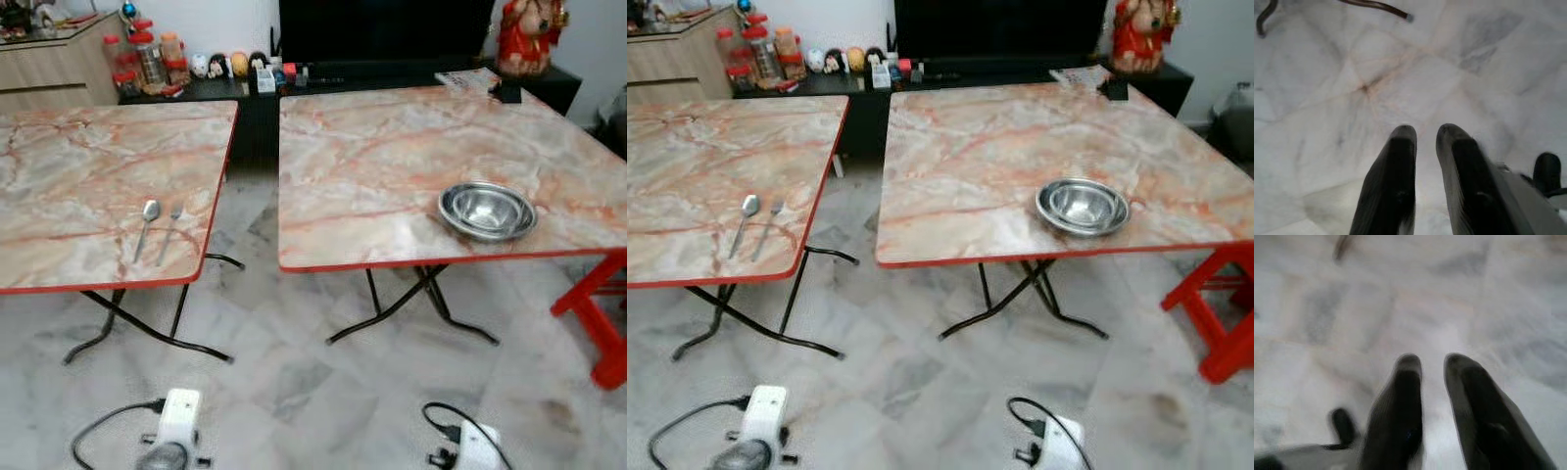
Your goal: Setting the table
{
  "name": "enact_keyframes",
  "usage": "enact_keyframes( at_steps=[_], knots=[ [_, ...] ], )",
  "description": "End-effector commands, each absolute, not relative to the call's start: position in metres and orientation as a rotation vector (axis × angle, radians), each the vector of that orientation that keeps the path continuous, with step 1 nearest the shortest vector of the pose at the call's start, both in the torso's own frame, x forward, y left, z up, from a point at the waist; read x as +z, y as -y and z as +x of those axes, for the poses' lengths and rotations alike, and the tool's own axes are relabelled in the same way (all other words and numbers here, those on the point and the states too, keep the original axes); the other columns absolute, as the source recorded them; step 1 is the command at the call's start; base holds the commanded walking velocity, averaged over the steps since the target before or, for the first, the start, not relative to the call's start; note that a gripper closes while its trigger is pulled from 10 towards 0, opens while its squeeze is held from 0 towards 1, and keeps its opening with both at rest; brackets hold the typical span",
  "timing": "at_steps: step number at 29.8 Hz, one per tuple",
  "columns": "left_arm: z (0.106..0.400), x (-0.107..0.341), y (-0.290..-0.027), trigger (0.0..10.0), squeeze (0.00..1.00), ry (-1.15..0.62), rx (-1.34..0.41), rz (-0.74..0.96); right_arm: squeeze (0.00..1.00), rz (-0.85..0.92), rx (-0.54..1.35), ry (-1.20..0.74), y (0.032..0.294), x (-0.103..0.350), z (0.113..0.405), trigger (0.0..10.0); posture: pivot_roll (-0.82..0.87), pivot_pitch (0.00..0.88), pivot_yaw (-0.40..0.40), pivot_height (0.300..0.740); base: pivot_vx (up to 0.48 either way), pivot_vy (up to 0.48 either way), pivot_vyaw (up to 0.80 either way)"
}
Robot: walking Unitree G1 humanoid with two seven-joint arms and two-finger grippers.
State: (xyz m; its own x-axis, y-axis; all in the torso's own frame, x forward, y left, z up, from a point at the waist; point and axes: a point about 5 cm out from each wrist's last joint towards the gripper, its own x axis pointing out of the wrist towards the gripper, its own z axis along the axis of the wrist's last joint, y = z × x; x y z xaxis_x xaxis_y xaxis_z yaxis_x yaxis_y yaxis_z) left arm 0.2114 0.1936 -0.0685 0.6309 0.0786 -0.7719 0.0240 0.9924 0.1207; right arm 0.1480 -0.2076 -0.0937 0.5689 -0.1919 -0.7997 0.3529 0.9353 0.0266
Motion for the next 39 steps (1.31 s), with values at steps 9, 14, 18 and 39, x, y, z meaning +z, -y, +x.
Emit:
enact_keyframes(
  at_steps=[9, 14, 18, 39],
  knots=[
    [0.2135, -0.0659, -0.2035, 10.0, 0.00, -0.886, 0.054, 0.146, 0.00, 0.196, -0.299, -0.897, 0.1996, -0.0920, 0.1554, 10.0, -0.03, 0.000, 0.010, 0.740, 0.000, 0.480, 0.00],
    [0.2131, -0.0660, -0.2039, 10.0, 0.00, -0.887, 0.055, 0.146, 0.00, 0.190, -0.297, -0.898, 0.1996, -0.0920, 0.1553, 10.0, -0.03, 0.000, 0.010, 0.740, 0.000, 0.480, 0.22],
    [0.2130, -0.0661, -0.2040, 10.0, 0.00, -0.888, 0.055, 0.147, 0.00, 0.197, -0.299, -0.895, 0.1990, -0.0920, 0.1554, 10.0, -0.03, 0.000, 0.011, 0.740, 0.000, 0.480, 0.25],
    [0.2129, -0.0672, -0.1947, 10.0, 0.00, -0.874, 0.025, 0.128, 0.00, 0.215, -0.286, -0.885, 0.1976, -0.0908, 0.1590, 10.0, -0.03, 0.000, 0.012, 0.740, 0.000, 0.282, 0.00]
  ],
)
